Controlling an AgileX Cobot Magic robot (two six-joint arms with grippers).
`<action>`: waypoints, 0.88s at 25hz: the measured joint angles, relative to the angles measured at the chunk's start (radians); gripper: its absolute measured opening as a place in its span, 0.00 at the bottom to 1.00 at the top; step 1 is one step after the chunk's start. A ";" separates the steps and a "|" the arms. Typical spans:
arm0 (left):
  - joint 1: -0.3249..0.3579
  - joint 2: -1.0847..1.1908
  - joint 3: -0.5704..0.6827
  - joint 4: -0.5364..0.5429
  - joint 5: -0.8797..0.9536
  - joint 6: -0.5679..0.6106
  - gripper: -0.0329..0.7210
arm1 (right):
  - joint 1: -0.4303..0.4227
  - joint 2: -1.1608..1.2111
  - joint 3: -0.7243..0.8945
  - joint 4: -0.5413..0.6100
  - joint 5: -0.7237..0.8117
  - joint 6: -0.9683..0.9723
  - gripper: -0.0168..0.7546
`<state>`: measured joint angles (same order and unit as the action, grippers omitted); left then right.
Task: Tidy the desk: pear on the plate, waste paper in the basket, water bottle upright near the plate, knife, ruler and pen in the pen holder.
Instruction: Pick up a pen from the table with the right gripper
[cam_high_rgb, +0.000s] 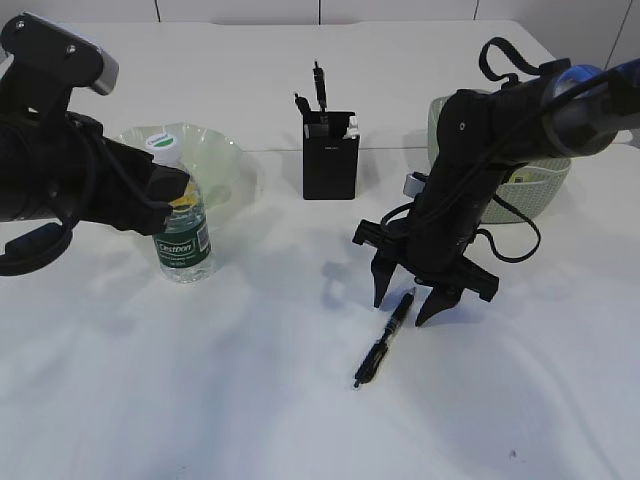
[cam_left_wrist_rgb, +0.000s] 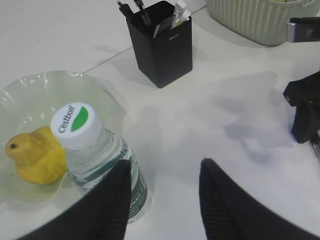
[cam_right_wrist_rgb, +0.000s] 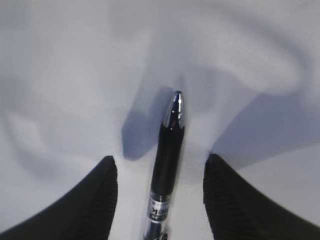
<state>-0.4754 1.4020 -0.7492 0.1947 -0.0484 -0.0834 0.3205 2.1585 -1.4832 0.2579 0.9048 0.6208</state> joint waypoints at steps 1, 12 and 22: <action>0.000 0.000 0.000 0.000 -0.002 0.000 0.46 | 0.000 0.000 0.000 0.000 0.000 0.000 0.55; 0.000 0.000 0.000 0.000 -0.014 0.000 0.46 | 0.000 0.000 0.000 -0.010 -0.005 0.002 0.55; 0.000 0.000 0.000 0.000 -0.014 0.000 0.46 | 0.000 0.000 0.000 -0.010 -0.005 0.004 0.55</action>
<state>-0.4754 1.4020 -0.7492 0.1947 -0.0628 -0.0834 0.3205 2.1585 -1.4832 0.2474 0.8996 0.6243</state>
